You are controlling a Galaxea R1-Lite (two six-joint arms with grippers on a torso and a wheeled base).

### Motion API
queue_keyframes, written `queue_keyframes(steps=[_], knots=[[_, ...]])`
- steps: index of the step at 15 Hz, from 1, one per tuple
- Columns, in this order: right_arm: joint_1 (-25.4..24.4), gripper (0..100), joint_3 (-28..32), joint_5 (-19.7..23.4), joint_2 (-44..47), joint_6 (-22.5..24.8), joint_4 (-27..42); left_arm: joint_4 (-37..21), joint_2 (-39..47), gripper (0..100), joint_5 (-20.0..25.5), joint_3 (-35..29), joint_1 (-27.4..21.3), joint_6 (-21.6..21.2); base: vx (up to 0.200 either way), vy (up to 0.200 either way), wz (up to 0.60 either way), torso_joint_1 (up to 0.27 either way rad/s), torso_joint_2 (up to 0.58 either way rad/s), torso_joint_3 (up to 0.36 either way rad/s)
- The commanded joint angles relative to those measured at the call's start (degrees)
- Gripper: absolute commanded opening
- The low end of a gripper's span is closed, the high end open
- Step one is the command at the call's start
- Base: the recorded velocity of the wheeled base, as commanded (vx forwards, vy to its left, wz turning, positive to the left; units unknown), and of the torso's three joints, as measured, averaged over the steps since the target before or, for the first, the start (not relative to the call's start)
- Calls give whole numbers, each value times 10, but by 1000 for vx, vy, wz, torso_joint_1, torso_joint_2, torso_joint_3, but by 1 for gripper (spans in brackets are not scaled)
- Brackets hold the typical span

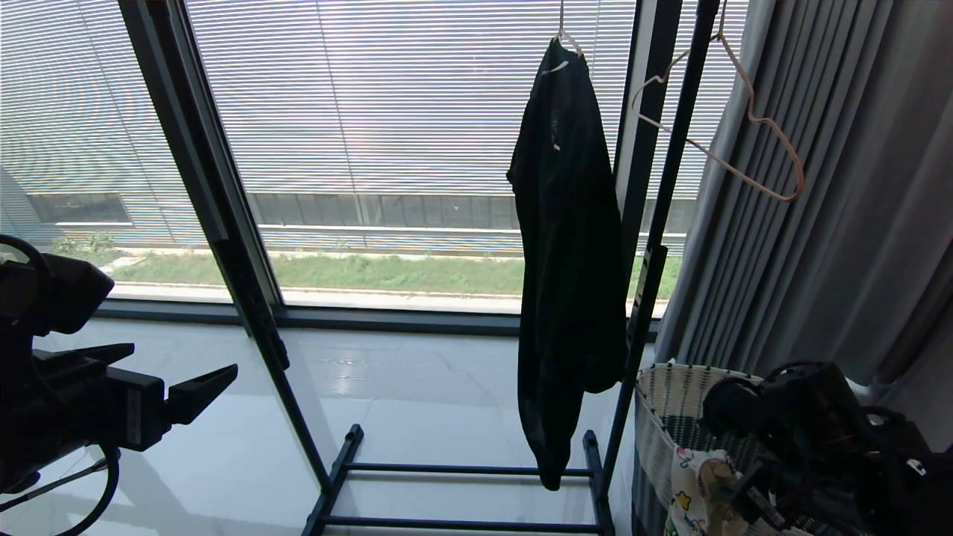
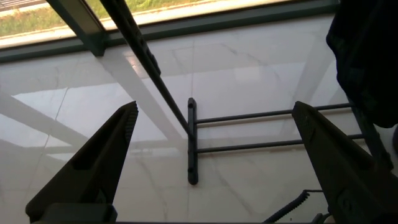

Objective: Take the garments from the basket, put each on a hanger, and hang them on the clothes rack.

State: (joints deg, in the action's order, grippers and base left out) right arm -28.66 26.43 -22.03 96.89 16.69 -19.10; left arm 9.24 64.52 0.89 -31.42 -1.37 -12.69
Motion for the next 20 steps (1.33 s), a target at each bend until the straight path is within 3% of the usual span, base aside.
queue_keyframes(steps=[1, 8, 11, 12, 17, 18, 20], knots=[[31, 100, 1, -7, 58, 12, -35, 0, -2, 100, 0, 6, 0, 0, 0, 0, 0, 0, 0, 0], [49, 100, 1, -8, 131, 55, -174, 0, 1, 100, 0, 7, 0, 0, 0, 0, 0, 0, 0, 0], [52, 100, 0, -8, 144, 60, -203, 0, 1, 100, 0, 3, 1, 0, 0, 0, 0, 0, 0, 0], [52, 0, 0, -8, 144, 60, -203, 3, 1, 100, 0, 3, 1, 0, 0, 0, 0, 0, 0, 0], [51, 0, -2, -6, 110, 70, -203, 50, 6, 100, -1, 21, 10, 1, 0, 0, 0, 0, 0, 0], [52, 0, -3, -6, 97, 70, -201, 51, 4, 100, -11, 28, 11, 3, 0, 0, 0, 0, 0, 0], [38, 0, -7, -5, 63, 71, -197, 51, 1, 100, -72, 53, 7, 3, 0, 0, 0, 0, 0, 0]])
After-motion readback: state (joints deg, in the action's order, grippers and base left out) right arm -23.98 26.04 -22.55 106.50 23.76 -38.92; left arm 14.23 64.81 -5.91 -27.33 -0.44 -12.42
